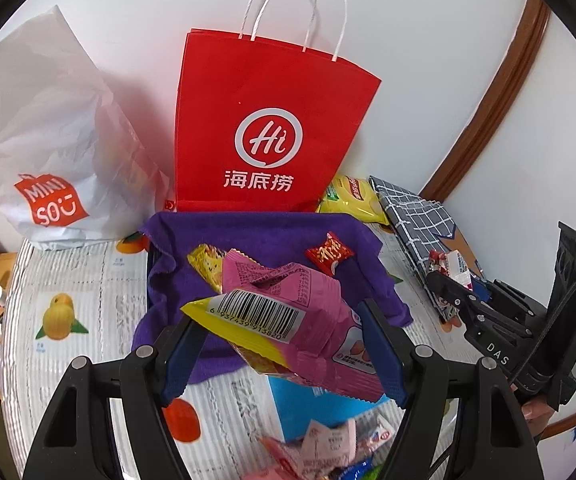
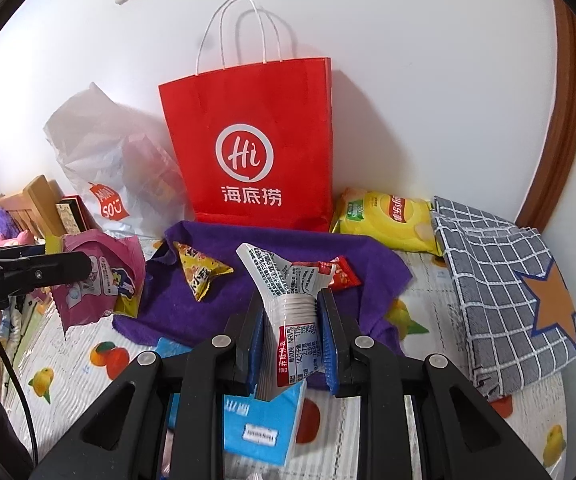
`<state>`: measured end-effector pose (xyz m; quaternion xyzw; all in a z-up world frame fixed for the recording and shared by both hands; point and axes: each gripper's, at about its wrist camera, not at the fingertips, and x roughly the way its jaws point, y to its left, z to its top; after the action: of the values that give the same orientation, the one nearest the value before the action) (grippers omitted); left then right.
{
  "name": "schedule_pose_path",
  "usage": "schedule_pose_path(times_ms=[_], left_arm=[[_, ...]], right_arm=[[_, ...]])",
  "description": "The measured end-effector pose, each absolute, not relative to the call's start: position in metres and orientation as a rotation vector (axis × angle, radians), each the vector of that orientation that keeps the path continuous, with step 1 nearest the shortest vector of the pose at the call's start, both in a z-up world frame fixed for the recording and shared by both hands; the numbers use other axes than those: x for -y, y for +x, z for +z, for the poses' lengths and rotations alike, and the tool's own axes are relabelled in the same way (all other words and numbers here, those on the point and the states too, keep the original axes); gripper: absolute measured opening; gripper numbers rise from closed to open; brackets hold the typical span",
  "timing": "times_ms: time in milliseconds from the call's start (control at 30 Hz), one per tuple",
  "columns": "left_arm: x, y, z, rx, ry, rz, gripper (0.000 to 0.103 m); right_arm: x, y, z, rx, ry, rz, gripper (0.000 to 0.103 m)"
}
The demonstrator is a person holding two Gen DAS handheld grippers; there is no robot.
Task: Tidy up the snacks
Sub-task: 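Lower the white packet over the purple towel with the right tool while the left tool lowers the pink bag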
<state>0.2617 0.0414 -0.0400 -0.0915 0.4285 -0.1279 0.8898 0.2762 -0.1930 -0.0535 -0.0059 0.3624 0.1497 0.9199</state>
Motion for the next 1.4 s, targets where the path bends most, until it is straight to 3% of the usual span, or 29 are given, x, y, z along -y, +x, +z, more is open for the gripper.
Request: schedule_pose_path(times_ms=[1400], left_arm=[[-0.059, 0.355, -0.097, -0.996, -0.240, -0.222, 0.073]], right_arm=[[0.187, 0.375, -0.116, -0.884, -0.051, 0.302, 0.025]])
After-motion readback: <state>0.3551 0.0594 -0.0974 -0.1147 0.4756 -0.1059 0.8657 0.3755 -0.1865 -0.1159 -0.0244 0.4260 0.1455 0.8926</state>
